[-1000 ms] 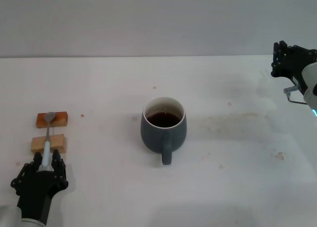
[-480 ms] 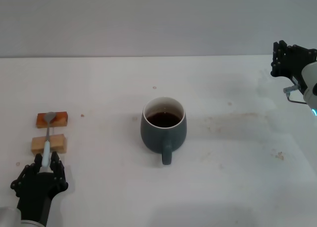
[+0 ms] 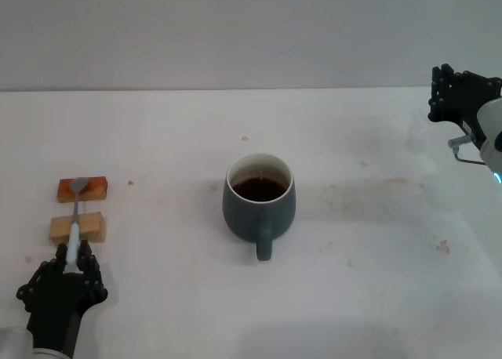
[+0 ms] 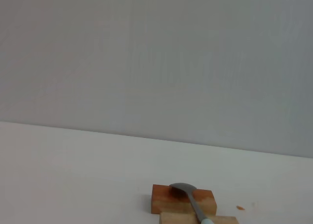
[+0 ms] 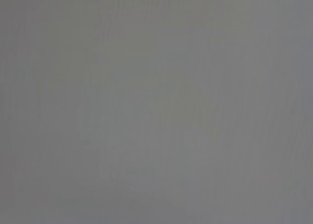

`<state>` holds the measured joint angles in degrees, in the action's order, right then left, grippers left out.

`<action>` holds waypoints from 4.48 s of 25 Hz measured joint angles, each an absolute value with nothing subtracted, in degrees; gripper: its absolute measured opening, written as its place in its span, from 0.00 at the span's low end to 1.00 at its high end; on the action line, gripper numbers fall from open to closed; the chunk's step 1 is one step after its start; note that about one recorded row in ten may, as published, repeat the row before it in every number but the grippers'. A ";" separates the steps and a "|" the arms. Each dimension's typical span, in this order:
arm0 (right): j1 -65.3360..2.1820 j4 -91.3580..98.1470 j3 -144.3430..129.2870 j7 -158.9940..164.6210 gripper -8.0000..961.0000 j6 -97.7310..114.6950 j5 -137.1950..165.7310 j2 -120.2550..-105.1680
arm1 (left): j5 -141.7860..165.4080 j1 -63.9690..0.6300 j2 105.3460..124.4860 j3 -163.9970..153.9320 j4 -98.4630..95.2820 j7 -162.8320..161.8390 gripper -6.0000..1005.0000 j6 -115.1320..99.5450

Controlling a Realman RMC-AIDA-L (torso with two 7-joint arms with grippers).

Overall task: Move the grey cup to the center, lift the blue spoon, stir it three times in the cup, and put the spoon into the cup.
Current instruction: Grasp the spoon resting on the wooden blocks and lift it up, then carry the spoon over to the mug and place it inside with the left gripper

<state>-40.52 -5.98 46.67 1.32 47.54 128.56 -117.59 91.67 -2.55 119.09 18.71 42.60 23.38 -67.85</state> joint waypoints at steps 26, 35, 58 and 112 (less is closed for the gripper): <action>-40.64 -6.07 46.67 1.31 0.08 47.33 128.49 -117.59 | 91.64 -2.72 119.09 18.72 42.42 23.38 0.18 -67.85; -40.70 -6.16 46.67 1.32 0.08 47.20 128.45 -117.59 | 91.59 -2.72 119.09 18.78 42.35 23.38 0.14 -67.86; -40.78 -6.33 46.67 1.32 0.08 47.08 128.63 -117.59 | 91.58 -2.85 119.09 18.93 42.26 23.38 0.15 -68.74; -39.67 -6.86 53.67 1.32 0.08 46.31 128.32 -117.86 | 127.55 9.64 109.18 79.53 93.16 36.15 0.16 3.63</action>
<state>-39.67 -6.86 53.67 1.32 46.31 128.32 -117.86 127.55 9.64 109.18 79.53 93.16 36.15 3.63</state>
